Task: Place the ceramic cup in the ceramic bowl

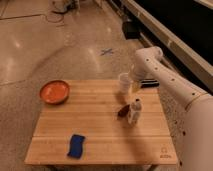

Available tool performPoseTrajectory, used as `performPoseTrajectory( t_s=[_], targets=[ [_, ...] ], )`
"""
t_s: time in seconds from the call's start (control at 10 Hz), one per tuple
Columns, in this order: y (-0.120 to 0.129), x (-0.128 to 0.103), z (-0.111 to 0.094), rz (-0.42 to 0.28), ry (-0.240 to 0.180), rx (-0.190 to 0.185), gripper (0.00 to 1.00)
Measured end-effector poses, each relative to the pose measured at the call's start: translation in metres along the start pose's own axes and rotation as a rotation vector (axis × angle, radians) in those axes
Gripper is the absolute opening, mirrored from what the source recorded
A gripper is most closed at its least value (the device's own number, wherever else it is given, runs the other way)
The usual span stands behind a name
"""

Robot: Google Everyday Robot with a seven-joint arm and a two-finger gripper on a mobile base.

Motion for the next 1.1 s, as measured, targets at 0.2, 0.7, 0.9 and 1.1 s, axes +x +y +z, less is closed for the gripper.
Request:
performPoseTrajectory(
  t_s=[0.2,0.7,0.9,1.1],
  targets=[
    [-0.007,0.001,0.011,-0.010,0.008,-0.009,0.65],
    [-0.006,0.004,0.050,-0.008,0.037,-0.041,0.60],
    [-0.005,0.001,0.055,0.005,0.031,-0.037,0.43],
    [-0.002,-0.010,0.058,0.006,0.007,-0.029,0.21]
  ],
)
